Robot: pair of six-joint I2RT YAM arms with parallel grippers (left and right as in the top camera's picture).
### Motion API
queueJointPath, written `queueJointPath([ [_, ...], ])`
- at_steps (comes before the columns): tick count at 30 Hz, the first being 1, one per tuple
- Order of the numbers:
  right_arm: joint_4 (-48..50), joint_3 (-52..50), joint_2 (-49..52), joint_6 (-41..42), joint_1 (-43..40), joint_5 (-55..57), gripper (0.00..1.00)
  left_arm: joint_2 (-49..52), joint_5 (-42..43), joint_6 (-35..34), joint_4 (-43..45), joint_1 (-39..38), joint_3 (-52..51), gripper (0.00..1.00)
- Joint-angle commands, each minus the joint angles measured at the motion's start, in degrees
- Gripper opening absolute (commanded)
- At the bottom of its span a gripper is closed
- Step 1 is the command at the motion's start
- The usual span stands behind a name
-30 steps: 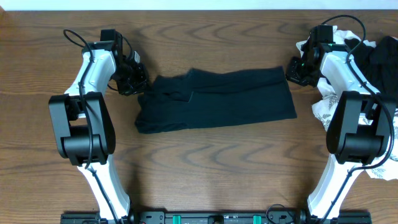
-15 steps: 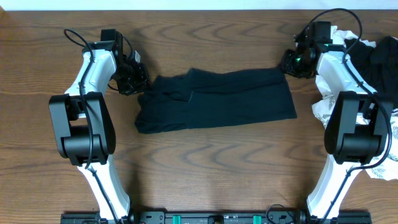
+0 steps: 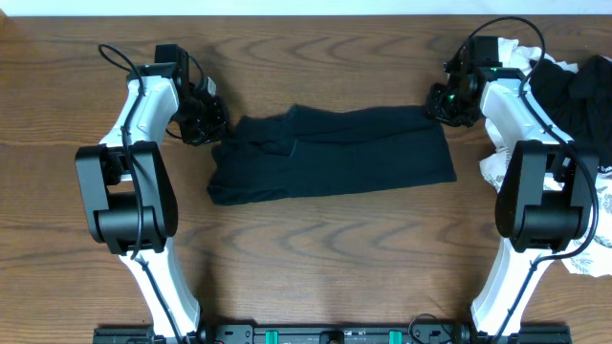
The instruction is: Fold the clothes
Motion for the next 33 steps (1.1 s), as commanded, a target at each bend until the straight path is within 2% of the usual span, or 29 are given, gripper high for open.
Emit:
queueJointPath([
  [1,-0.13,-0.33,-1.09,-0.72,0.33,1.86,0.23,-1.81,-0.09,0.55,-0.2,0.17,-0.52,0.06],
  [6,-0.17,-0.33,-1.09,-0.72,0.37,1.86,0.22,-1.81,-0.07,0.55,-0.2,0.17,-0.52,0.06],
  [15,-1.05,-0.33,-1.09,-0.74,0.37,1.84,0.01,-1.81,-0.07,0.55,-0.2,0.17,-0.52,0.06],
  [33,-5.42,-0.33,-1.09,-2.1,-0.37,1.81,0.01,-1.81,-0.09,0.55,-0.2,0.17,-0.52,0.06],
])
